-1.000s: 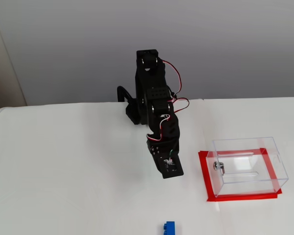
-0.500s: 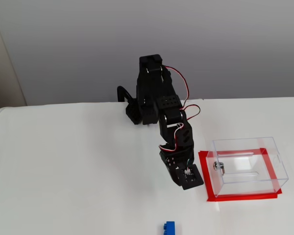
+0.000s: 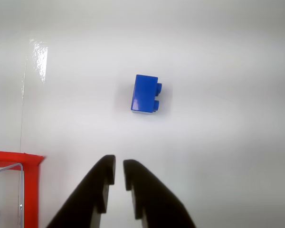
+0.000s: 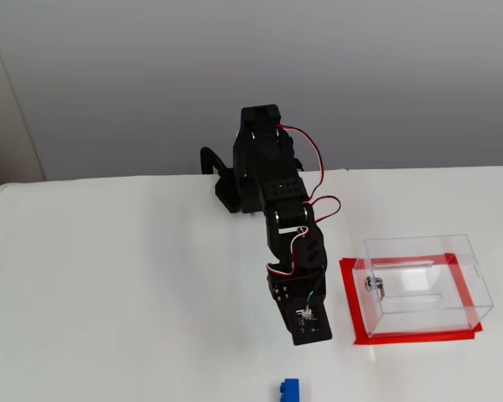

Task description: Pick the blue lego brick and place it into the transparent box

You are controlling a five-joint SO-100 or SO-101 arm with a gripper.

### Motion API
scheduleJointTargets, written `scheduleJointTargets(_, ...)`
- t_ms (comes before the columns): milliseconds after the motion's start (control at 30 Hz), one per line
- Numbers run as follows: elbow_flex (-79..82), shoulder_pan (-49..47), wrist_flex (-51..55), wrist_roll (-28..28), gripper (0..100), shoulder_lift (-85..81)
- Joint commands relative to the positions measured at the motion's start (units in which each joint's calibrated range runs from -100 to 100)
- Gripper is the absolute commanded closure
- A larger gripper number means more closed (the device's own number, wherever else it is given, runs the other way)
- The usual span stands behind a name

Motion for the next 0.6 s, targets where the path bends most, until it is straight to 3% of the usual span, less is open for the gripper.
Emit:
scheduleJointTargets(0,-4.14,3.45,-0.22,-3.04,98,-0.58)
scheduleJointTargets(100,-3.60,6.03,-0.13,-4.03,97,-0.58)
scheduleJointTargets(333,-3.69,8.99,-0.74,-3.97,81,0.95)
scheduleJointTargets(567,-8.39,8.33,-0.92,-3.82,78,7.23)
